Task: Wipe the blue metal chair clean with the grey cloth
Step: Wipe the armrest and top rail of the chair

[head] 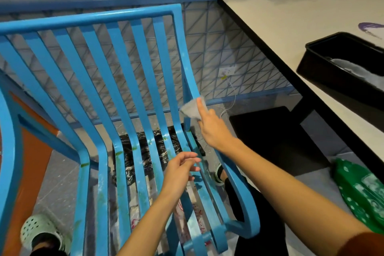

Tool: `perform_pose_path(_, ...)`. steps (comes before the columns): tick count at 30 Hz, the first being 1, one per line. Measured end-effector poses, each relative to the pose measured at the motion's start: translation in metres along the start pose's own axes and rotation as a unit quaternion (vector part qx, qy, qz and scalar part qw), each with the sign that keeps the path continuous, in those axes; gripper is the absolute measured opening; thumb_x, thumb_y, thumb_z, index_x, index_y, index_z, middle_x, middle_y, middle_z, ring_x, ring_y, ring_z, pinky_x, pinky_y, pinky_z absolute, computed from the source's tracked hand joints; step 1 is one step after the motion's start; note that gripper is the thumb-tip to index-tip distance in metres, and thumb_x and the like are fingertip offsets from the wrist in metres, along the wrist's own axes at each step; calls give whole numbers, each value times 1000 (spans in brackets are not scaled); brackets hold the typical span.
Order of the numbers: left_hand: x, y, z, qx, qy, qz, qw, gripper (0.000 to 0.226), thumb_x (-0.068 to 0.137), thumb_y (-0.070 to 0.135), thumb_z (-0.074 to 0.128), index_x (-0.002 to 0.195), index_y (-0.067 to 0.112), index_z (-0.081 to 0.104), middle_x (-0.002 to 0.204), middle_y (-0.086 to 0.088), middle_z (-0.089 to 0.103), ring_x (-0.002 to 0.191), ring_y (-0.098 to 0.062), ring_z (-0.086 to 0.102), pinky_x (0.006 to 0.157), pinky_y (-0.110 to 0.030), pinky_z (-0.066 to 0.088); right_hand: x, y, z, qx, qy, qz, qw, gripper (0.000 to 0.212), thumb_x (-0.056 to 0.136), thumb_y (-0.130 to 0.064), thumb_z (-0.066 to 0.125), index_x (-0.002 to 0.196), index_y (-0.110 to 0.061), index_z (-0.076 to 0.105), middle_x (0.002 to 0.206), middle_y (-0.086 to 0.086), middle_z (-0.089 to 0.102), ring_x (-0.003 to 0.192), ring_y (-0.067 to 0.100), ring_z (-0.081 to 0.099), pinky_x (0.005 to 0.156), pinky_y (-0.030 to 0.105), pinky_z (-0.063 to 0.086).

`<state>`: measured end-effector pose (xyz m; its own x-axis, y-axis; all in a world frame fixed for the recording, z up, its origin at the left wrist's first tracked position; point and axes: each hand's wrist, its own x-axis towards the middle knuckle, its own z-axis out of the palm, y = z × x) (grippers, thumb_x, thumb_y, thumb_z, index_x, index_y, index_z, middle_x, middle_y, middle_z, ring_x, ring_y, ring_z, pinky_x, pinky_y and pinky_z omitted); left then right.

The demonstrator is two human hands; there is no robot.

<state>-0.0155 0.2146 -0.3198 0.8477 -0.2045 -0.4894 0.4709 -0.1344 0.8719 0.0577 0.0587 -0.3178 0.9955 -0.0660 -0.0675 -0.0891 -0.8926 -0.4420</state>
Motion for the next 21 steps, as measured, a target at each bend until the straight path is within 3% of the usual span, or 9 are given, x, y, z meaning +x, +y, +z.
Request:
perform_pose_path(4, -12, 0, 3, -3, 6, 14, 1000, 10, 95, 11, 60, 100, 13, 69, 100, -6, 74, 79, -15, 69, 65, -26, 51, -87, 13, 1, -39, -40, 12, 998, 68, 105, -30, 36, 155, -32, -10, 120, 16, 42, 85, 35, 57, 74, 45, 49)
perform_pose_path(10, -26, -8, 15, -1, -1, 10, 1000, 15, 98, 11, 56, 104, 10, 69, 104, -6, 73, 77, -13, 66, 58, -20, 51, -197, 15, -2, -15, -49, 56, 997, 71, 98, -61, 24, 149, -43, -22, 122, -1, 35, 89, 11, 53, 74, 29, 51)
perform_pose_path(12, -28, -9, 19, -1, -7, 9, 1000, 14, 96, 11, 58, 104, 9, 70, 105, -5, 72, 78, -12, 65, 56, -18, 51, -202, 15, -2, 3, -39, 68, 997, 65, 99, -59, 20, 148, -45, -20, 122, -2, 37, 86, 10, 54, 75, 31, 52)
perform_pose_path(16, -25, -6, 28, -25, -16, 11, 1000, 19, 101, 13, 51, 105, 14, 70, 109, -9, 72, 83, -16, 69, 65, -27, 52, -165, 12, 2, -43, -18, 66, 997, 65, 104, -45, 26, 152, -33, -16, 123, 8, 43, 80, 16, 55, 67, 33, 50)
perform_pose_path(18, -20, -2, 31, -36, -9, 20, 999, 22, 102, 16, 50, 113, 17, 68, 111, -4, 72, 93, -15, 69, 68, -27, 53, -137, 7, 3, -72, -7, 60, 996, 67, 105, -39, 31, 153, -30, -14, 125, 12, 44, 86, 24, 59, 69, 36, 50)
perform_pose_path(21, -14, 6, 34, -56, 8, 37, 998, 28, 103, 14, 48, 127, 20, 60, 118, 7, 66, 109, -12, 63, 68, -19, 52, -89, -3, 3, -107, 3, 55, 993, 70, 104, -30, 38, 156, -22, -10, 130, 19, 43, 97, 36, 59, 68, 37, 38)
